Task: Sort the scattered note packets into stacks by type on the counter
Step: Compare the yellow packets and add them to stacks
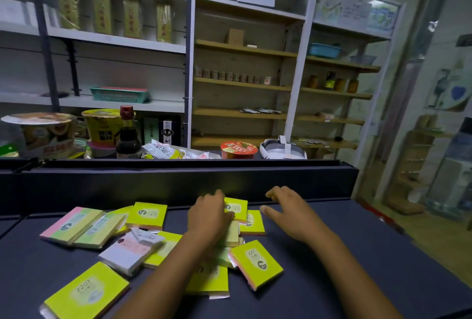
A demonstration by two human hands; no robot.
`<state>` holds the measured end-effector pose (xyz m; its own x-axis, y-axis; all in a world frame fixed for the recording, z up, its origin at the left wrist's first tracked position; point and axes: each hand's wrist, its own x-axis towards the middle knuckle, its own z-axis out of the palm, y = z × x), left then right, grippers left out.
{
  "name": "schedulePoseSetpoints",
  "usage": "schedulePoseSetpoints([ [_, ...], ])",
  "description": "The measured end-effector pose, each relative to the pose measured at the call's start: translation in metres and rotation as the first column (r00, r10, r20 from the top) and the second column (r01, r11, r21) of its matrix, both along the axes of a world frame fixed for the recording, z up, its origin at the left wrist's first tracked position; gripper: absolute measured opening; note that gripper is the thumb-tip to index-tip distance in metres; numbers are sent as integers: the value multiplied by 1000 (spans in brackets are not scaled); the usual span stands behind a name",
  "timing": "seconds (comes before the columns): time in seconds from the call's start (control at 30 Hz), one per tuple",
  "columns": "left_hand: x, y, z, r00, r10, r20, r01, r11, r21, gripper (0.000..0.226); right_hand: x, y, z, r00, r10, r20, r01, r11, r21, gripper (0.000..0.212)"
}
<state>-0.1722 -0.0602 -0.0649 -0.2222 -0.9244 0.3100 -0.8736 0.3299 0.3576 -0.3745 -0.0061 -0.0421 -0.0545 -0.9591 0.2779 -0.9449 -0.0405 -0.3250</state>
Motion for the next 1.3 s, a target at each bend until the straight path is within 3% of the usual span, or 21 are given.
schedulePoseSetpoints([
  [0.3, 2, -9, -6, 936, 22, -351, 25, 991, 129, 68, -4, -17, 0, 997, 52, 48, -50, 998, -39, 41],
  [0.43, 6, -14, -5, 878, -24, -478, 95, 988, 125, 39, -1, -23, 2, 993, 67, 99, -61, 996, -58, 40],
  [0.53, 13, -13, 0, 760, -6, -650, 125, 983, 137, 22, 1, -27, 3, 989, 83, 125, -76, 995, -66, 37],
  [0.77, 25, -11, 11, 439, 113, -891, 156, 967, 200, 16, 6, -30, -3, 971, 115, 211, -105, 993, -60, 35],
  [0.83, 26, -10, 15, 354, 125, -927, 200, 958, 206, 15, 7, -29, -9, 964, 122, 238, -111, 992, -59, 34],
  [1.07, 23, -5, 17, 238, 155, -959, 297, 928, 224, 18, -3, -27, -30, 929, 155, 335, -166, 986, 3, 33],
  [1.3, 20, -1, 16, 98, 135, -986, 403, 901, 163, 23, -16, -24, -33, 946, 144, 291, -197, 967, 162, 70],
])
